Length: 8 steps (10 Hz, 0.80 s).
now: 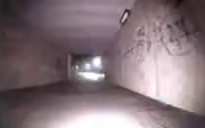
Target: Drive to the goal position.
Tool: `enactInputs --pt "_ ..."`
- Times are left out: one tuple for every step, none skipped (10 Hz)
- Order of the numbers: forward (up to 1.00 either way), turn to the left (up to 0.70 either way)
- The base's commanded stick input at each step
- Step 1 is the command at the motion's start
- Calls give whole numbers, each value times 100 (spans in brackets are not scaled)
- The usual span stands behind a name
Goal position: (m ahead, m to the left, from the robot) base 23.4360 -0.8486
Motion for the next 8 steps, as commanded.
enactInputs --pt "70 34" --pt "70 25" --pt "70 10" --pt "70 0" --pt "70 0" --pt "70 0" --pt "70 0" --pt "70 0"
